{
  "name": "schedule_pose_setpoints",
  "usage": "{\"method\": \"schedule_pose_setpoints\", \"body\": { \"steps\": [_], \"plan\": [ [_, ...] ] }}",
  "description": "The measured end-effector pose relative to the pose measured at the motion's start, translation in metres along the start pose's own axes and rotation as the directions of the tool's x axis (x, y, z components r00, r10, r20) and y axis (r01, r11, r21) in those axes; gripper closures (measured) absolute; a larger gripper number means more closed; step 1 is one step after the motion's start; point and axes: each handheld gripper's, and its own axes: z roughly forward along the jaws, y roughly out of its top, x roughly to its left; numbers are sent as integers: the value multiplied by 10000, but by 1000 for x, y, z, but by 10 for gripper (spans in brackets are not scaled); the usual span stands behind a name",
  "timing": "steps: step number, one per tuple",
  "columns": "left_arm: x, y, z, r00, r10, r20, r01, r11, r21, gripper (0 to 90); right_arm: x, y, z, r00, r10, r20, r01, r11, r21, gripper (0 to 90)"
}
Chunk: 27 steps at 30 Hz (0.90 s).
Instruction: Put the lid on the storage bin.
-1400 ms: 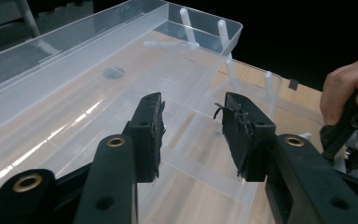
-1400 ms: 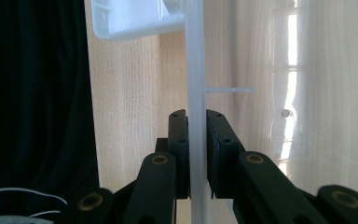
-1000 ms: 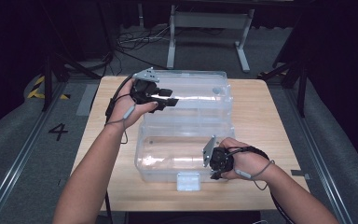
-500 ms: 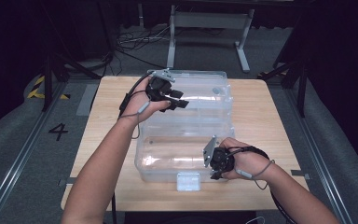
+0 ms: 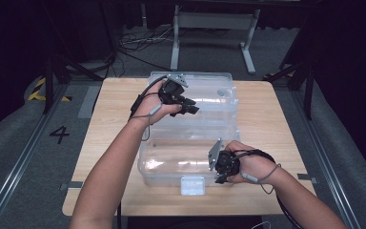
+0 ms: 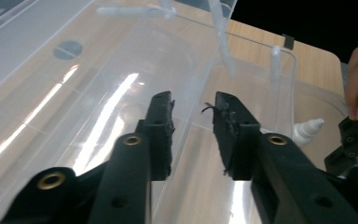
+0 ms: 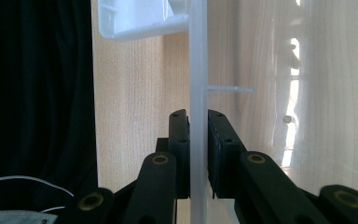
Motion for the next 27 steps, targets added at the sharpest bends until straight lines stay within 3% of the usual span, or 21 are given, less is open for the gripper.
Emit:
{"method": "schedule_pose_setpoints", "body": {
  "steps": [2, 7, 27],
  "plan": [
    [0, 0, 0, 9997, 171, -164, -171, 9999, 6, 762, 0, 0, 0, 10000, 35, -12, -35, 10000, -17, 815],
    [0, 0, -1, 9992, 386, 35, -386, 9992, 54, 814, 0, 0, 0, 10000, 17, -19, -17, 10000, -36, 815],
    [-19, 0, -9, 9967, 806, 73, -807, 9966, 177, 838, 0, -1, 0, 9999, 111, 41, -110, 9999, -59, 816]
  ]
}}
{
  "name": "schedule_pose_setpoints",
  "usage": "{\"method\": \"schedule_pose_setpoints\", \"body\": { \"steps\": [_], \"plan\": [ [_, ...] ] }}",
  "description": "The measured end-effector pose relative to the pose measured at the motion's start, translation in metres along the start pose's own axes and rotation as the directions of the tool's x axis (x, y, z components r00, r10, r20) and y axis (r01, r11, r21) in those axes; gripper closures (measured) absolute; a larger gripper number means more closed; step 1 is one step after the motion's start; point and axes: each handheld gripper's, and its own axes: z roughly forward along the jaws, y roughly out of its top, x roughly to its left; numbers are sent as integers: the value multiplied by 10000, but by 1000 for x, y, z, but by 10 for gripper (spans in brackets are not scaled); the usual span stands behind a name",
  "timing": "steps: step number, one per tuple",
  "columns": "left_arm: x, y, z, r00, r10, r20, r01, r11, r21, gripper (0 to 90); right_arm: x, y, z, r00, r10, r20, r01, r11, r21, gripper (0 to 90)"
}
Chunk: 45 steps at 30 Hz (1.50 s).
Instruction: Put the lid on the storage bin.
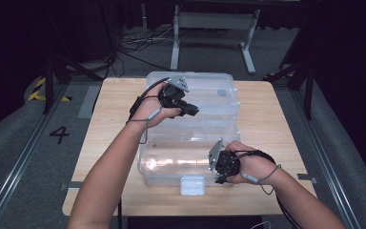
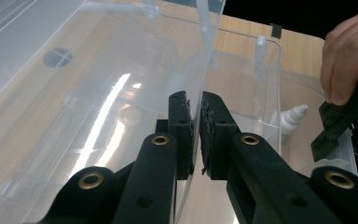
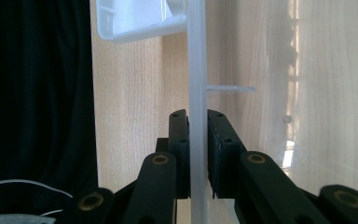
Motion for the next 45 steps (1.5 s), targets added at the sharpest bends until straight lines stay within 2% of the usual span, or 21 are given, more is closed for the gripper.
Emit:
{"method": "schedule_pose_setpoints", "body": {
  "steps": [3, 8, 21, 35, 41, 45],
  "plan": [
    [-5, 0, -1, 9996, 246, -102, -246, 9997, 47, 841, 1, 1, 0, 10000, -19, 27, 19, 10000, 68, 818],
    [-9, 0, -3, 9997, 250, -34, -249, 9996, 95, 843, 2, 1, 0, 10000, 82, 49, -82, 9999, 68, 818],
    [-24, 1, -7, 9982, 599, 20, -599, 9979, 235, 850, 3, -1, 1, 9997, -20, 258, 25, 9998, -190, 824],
    [-39, -3, -10, 9978, 646, 138, -649, 9976, 240, 851, 6, -1, 0, 9992, 77, 391, -73, 9999, -111, 828],
    [-44, -3, -10, 9974, 696, 169, -701, 9971, 298, 852, 5, -2, 1, 9987, -166, 479, 173, 9997, -152, 828],
    [-47, -5, -11, 9972, 726, 194, -732, 9969, 298, 853, 7, -2, 1, 9987, 53, 508, -43, 9998, -199, 829]
  ]
}}
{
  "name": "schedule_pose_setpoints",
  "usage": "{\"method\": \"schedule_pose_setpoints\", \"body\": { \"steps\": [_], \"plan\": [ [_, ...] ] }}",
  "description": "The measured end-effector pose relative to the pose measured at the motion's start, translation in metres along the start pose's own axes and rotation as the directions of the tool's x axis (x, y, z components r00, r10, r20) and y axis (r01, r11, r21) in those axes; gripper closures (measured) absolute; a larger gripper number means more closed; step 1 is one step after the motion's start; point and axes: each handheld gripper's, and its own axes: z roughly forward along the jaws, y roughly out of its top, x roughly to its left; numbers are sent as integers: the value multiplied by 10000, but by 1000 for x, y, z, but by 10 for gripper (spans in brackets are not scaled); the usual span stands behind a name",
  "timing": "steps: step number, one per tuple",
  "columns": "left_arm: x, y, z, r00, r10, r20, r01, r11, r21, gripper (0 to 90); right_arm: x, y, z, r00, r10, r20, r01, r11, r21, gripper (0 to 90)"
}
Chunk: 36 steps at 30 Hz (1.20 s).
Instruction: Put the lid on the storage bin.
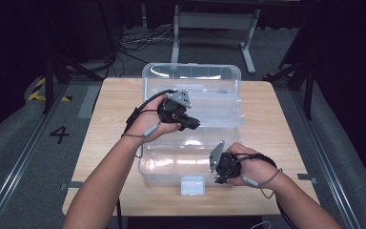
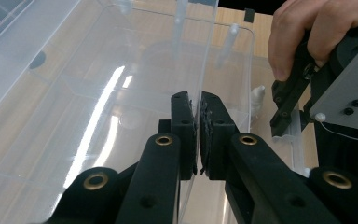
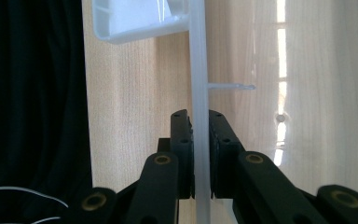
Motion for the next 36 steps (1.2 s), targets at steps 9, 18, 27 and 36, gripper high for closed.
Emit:
{"method": "schedule_pose_setpoints", "body": {
  "steps": [9, 18, 27, 36],
  "plan": [
    [-7, -2, 0, 10000, 27, 93, -27, 10000, 8, 855, 1, 0, 0, 9999, -128, 114, 128, 9999, 15, 830],
    [-16, -4, 0, 9997, 139, 180, -142, 9998, 129, 856, 6, 0, 0, 9990, -52, 444, 49, 10000, 73, 820],
    [-24, -5, 1, 9997, 198, 142, -202, 9993, 305, 857, 8, 0, 0, 9981, 23, 624, -26, 10000, 49, 819],
    [-31, -8, 2, 9996, 234, 178, -240, 9991, 337, 857, 9, 0, 0, 9968, -26, 802, 26, 10000, 5, 817]
  ]
}}
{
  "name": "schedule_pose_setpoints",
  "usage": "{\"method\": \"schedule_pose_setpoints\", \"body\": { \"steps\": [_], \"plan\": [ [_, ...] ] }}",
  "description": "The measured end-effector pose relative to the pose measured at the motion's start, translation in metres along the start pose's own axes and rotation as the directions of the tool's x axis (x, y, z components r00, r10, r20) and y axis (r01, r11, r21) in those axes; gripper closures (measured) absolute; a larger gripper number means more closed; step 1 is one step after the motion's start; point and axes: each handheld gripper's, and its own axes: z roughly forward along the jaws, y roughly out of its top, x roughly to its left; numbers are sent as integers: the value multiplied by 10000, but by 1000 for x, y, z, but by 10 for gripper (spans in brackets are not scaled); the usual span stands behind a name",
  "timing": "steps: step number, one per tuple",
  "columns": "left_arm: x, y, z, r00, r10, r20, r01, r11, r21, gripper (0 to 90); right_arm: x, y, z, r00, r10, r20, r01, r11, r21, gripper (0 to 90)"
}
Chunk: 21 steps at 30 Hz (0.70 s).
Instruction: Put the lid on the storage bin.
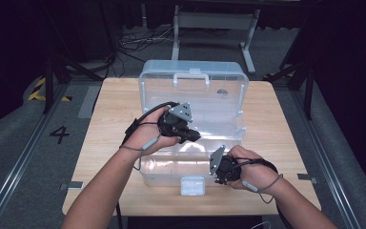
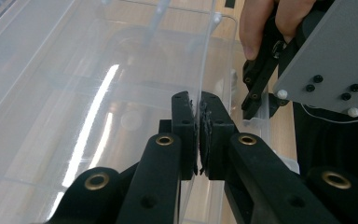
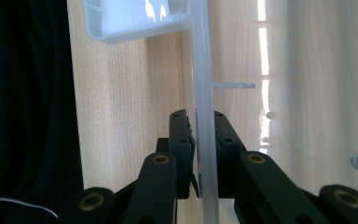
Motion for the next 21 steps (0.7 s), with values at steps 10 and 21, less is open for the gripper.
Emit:
{"method": "schedule_pose_setpoints", "body": {
  "steps": [10, 21],
  "plan": [
    [-5, -2, 1, 10000, -15, 76, 14, 9999, 131, 857, 2, -1, 0, 9997, 76, 237, -73, 9999, -128, 811],
    [-10, -3, 4, 9994, 179, 299, -191, 9991, 370, 865, 4, -1, 0, 9992, 69, 404, -65, 9999, -115, 811]
  ]
}}
